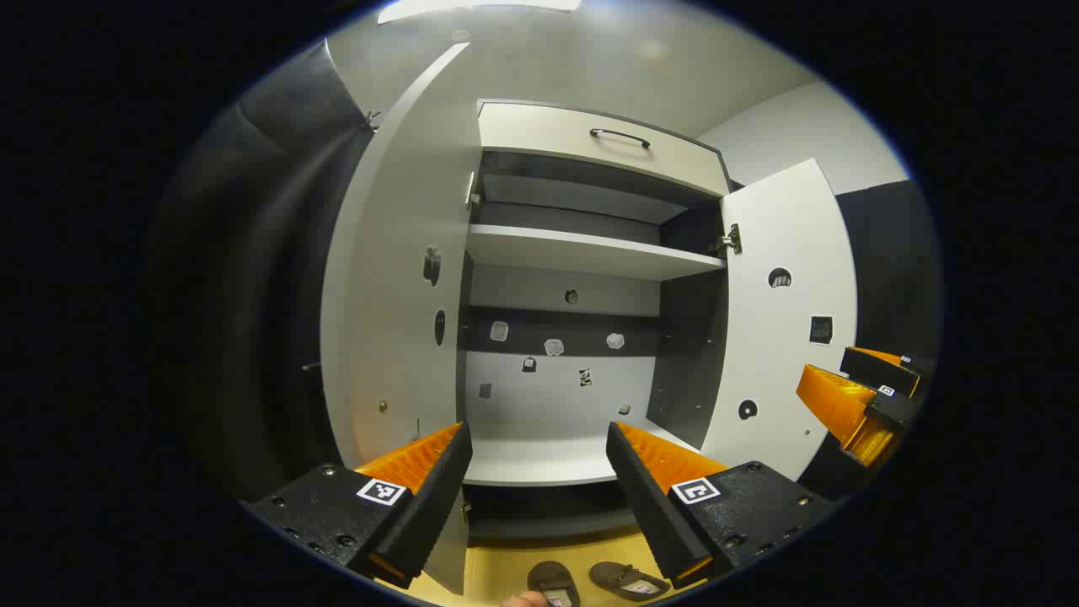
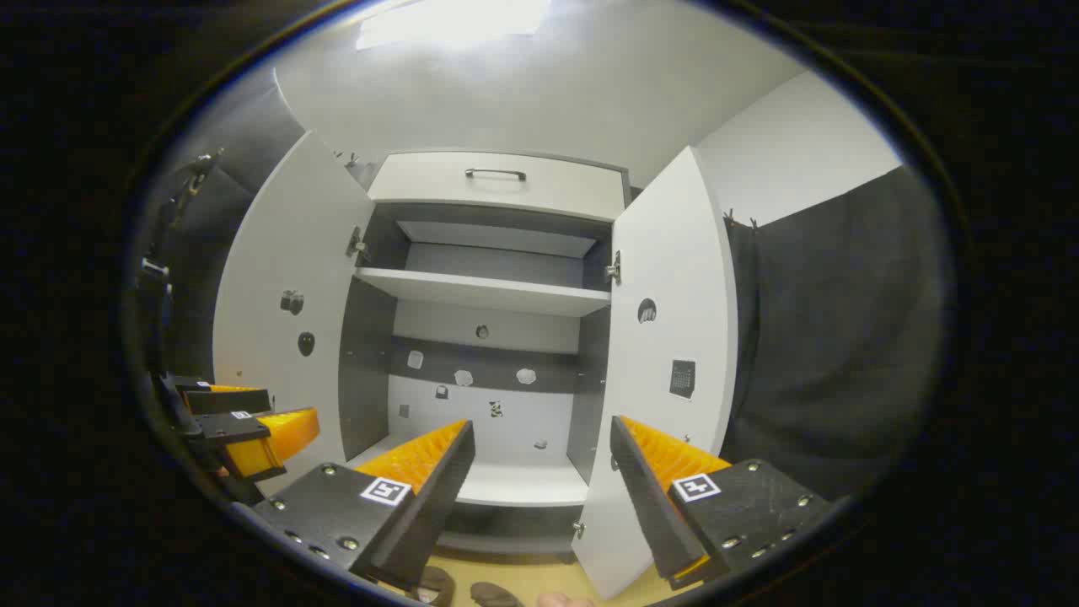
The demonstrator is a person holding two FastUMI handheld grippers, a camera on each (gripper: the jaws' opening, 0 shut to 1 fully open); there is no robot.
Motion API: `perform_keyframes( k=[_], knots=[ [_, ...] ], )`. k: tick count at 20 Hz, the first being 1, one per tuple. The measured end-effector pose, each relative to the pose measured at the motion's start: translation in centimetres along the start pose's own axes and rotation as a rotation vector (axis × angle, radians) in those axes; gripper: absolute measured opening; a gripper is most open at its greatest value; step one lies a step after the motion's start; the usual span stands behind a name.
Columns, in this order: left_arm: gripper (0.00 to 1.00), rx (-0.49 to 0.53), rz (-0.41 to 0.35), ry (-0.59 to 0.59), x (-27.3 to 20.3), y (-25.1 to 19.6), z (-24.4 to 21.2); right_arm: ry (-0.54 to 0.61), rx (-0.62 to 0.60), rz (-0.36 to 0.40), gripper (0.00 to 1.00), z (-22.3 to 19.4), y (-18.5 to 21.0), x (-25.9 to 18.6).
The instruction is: Grab one shoe with the right hand and put it into the shoe cabinet, grab the other shoe with the left hand and put it into the shoe cabinet; then close the right door with the right hand and the left door with the left hand.
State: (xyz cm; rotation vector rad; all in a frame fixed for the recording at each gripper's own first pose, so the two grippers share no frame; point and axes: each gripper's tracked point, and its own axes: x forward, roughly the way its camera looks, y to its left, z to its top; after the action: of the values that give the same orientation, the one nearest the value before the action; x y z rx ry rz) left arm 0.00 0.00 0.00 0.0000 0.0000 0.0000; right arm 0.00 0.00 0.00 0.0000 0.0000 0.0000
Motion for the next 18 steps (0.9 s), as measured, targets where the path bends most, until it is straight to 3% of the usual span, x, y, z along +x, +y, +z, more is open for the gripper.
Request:
perform_keyframes(
  k=[10,18],
  knots=[
    [0.98,0.015,0.027,-0.007,-0.2,2.0,0.4,0.020,0.009,0.023,0.96,-0.8,2.2,0.2],
    [0.99,-0.031,-0.020,0.018,0.0,1.0,-0.4,0.031,0.011,0.022,0.96,-1.2,2.1,0.5]
  ],
)
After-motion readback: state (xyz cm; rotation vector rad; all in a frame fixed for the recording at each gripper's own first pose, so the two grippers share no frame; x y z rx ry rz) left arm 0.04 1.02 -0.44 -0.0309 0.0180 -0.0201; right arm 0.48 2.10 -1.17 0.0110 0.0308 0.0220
